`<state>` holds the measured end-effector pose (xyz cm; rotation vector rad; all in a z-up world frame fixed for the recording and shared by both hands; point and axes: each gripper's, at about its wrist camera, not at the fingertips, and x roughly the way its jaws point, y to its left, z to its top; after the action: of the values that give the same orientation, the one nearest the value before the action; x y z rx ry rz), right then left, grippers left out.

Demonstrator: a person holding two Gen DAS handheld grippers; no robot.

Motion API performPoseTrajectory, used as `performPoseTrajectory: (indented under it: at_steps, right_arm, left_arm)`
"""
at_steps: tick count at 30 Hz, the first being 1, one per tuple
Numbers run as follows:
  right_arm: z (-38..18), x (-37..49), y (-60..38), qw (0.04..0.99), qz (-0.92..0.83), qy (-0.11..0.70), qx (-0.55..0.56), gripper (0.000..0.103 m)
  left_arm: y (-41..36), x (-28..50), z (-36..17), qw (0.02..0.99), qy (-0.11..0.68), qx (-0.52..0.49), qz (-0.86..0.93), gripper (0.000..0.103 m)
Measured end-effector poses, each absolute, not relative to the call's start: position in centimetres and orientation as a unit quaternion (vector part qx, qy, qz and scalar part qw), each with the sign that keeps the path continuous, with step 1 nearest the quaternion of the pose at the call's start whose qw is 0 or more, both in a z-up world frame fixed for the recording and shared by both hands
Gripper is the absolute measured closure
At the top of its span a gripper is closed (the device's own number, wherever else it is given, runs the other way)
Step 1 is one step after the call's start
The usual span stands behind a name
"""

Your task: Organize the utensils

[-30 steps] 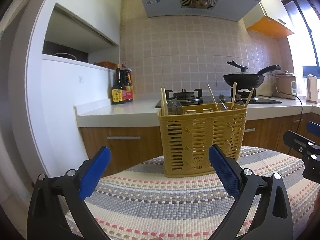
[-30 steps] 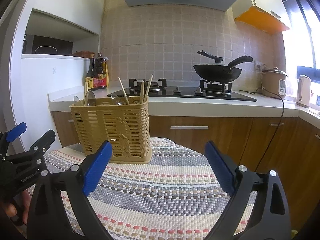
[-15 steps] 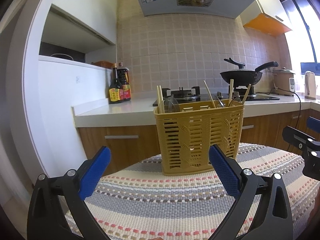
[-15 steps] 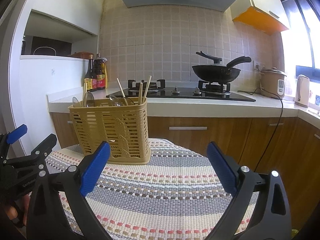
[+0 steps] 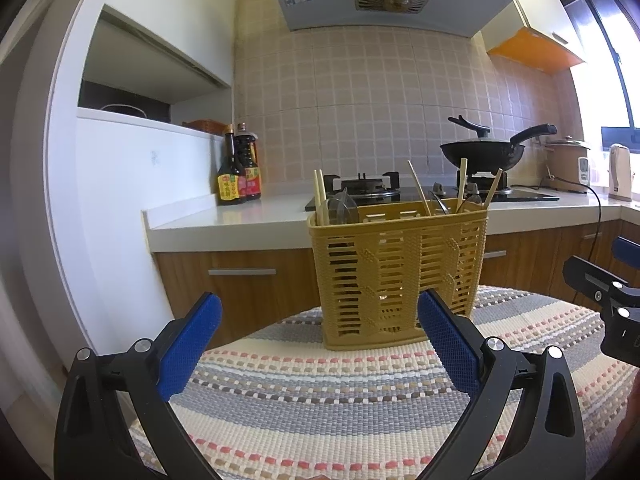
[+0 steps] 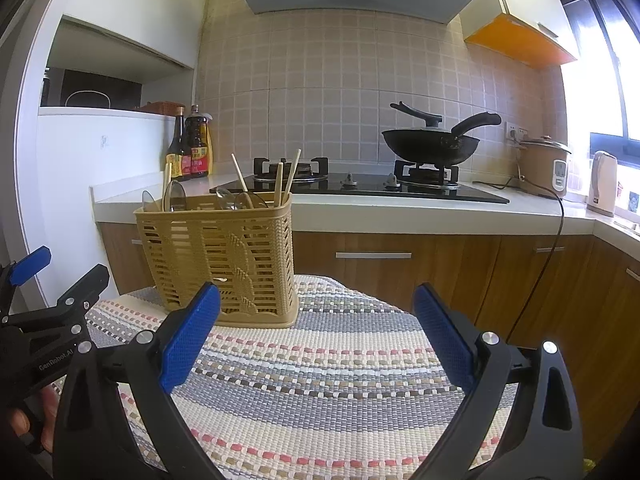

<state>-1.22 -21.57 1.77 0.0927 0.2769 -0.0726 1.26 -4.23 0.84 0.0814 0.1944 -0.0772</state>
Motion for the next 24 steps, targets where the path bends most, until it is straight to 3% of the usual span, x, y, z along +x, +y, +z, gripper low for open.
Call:
performPoseTrajectory:
  at_steps: [24]
  right_arm:
    - [1.78, -1.27, -21.41, 0.989, -0.039, 0.138, 0.044, 0.010]
  left_arm:
    - [-4.05, 1.32, 0.80, 0.993, 0.102, 0.041, -0.037, 0.008]
